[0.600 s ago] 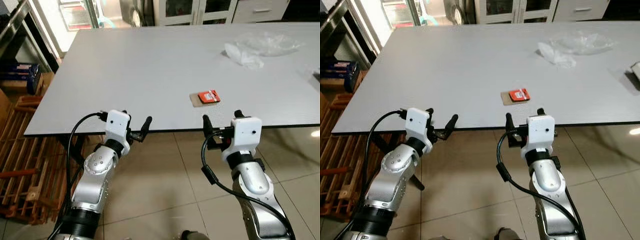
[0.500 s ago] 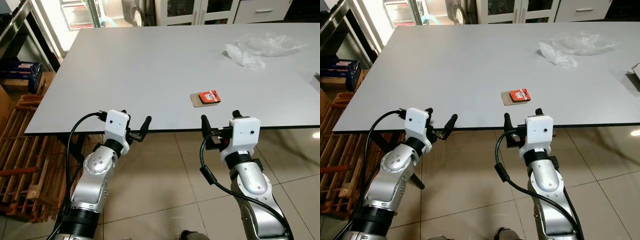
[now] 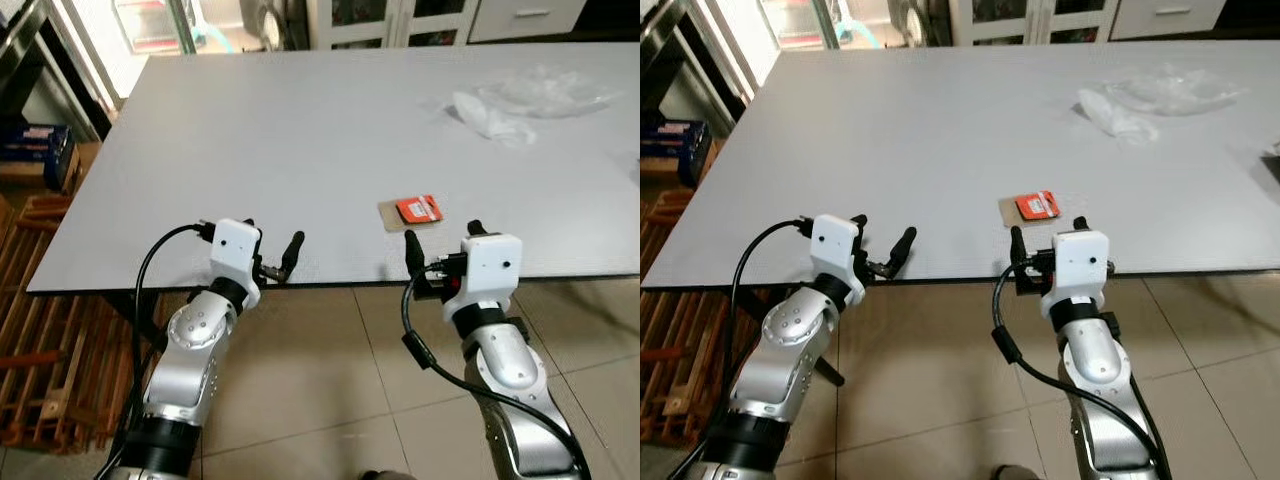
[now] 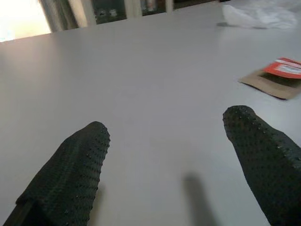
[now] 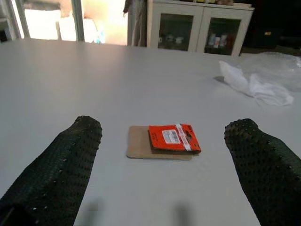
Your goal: Picking trash to rubbish bin
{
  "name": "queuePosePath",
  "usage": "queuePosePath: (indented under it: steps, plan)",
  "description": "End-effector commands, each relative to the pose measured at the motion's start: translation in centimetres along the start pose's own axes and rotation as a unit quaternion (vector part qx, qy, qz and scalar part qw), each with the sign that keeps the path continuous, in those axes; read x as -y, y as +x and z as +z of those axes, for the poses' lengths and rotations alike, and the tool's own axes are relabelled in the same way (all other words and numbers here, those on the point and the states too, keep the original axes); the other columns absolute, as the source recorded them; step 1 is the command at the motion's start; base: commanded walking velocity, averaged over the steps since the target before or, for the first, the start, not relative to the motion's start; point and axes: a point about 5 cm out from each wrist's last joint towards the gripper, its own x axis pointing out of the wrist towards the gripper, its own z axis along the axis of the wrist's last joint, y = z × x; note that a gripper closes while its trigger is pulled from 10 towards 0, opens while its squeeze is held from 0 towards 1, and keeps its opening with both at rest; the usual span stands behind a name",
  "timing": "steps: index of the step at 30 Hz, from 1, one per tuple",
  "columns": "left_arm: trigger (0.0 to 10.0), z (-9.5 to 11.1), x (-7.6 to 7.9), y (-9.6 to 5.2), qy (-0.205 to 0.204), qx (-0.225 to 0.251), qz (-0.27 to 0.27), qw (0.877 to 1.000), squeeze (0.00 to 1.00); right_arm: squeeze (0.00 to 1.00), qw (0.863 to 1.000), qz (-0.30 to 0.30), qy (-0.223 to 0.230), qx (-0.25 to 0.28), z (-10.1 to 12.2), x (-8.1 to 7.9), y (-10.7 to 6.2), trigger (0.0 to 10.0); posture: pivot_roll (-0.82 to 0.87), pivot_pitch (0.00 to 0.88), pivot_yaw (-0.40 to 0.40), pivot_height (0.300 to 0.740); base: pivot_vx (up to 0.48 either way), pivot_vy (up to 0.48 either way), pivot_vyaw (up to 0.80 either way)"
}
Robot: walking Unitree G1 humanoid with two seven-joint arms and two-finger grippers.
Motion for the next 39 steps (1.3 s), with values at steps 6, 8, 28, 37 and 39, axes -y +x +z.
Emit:
queuePosePath:
  steps: [6,8,28,37,39]
  plan:
    - [10.0,-0.11,-0.45,-0.44,0.011,0.001,0.004,1.000,0.00,0.00,1.000,0.012,-0.003,0.003,0.06,-0.56,0.08,10.0,-0.07,0.122,0.046,0.740,0.130,0.000,0.00]
    - [10.0,-0.13,-0.44,-0.43,0.011,0.001,0.004,1.000,0.00,0.00,1.000,0.011,-0.004,0.003,0.07,-0.55,0.10,10.0,-0.07,0.122,0.046,0.740,0.480,0.000,0.00]
    - [10.0,0.03,-0.51,-0.51,0.007,0.010,0.003,1.000,0.00,0.00,1.000,0.009,-0.006,0.008,0.25,-0.59,0.14,10.0,-0.06,0.124,0.047,0.740,0.476,0.000,0.00]
    - [10.0,-0.02,-0.56,-0.44,0.001,0.005,0.008,1.000,0.00,0.00,1.000,0.006,-0.007,0.011,0.39,-0.42,0.21,10.0,-0.06,0.124,0.047,0.740,0.000,0.000,0.00]
    - [10.0,-0.07,-0.57,-0.41,0.001,0.003,0.010,1.000,0.00,0.00,1.000,0.006,-0.006,0.011,0.40,-0.52,0.22,10.0,-0.06,0.124,0.047,0.740,0.000,0.000,0.00]
